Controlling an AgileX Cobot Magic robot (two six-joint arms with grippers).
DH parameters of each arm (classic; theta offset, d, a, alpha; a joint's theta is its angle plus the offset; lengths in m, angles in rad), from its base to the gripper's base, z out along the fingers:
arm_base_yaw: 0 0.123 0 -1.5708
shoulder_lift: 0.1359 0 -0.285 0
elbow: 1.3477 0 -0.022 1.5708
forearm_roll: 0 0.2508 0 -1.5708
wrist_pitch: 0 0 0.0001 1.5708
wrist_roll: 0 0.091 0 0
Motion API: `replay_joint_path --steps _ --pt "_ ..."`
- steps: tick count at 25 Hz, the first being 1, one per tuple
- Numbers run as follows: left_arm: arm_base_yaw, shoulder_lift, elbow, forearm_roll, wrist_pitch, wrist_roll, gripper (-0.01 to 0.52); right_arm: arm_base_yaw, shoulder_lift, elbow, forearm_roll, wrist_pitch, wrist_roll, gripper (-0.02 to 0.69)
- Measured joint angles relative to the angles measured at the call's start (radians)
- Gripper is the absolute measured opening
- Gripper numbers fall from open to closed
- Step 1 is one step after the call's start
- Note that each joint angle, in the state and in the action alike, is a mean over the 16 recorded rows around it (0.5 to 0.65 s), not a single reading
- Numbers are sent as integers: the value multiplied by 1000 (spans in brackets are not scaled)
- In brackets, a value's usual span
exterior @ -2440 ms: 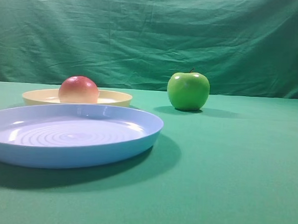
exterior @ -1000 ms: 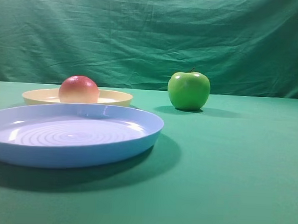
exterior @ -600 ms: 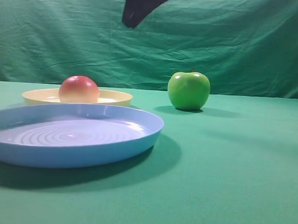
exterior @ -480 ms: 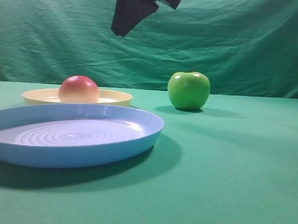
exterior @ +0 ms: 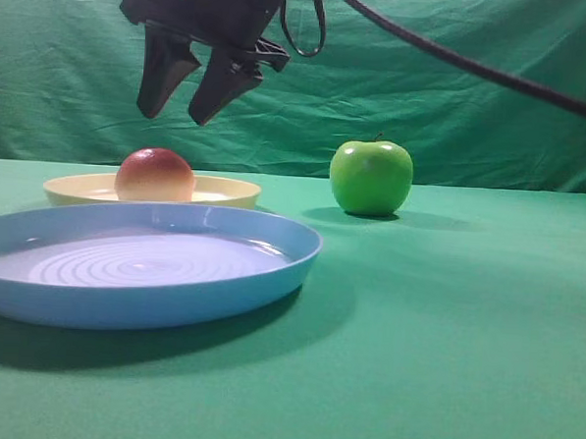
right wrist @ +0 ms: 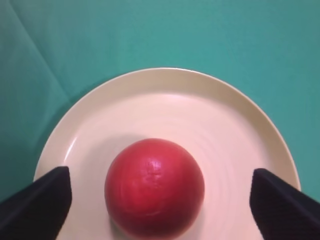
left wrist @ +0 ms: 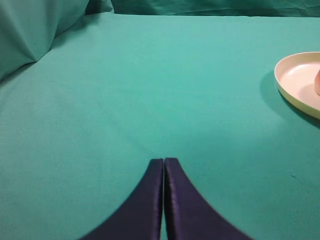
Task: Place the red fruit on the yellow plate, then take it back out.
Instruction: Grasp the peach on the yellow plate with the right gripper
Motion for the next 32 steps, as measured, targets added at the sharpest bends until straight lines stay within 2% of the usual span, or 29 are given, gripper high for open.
replay_joint_path --steps 5,10,13,18,25,28,32 --pt "0 0 0 0 0 0 0 1 42 0 19 -42 -11 668" --pt "0 0 0 0 0 0 0 2 79 -3 26 -78 -22 633" --pt "0 0 0 0 0 0 0 2 95 -5 30 -92 -25 573" --pt "0 0 0 0 0 0 0 2 105 -10 26 -84 -29 434" --pt "0 0 0 0 0 0 0 1 58 -51 -30 41 -15 259" --pt "0 0 0 0 0 0 0 -3 12 -76 -58 123 14 220" --pt "0 0 0 0 0 0 0 -22 -69 -108 -95 249 68 209"
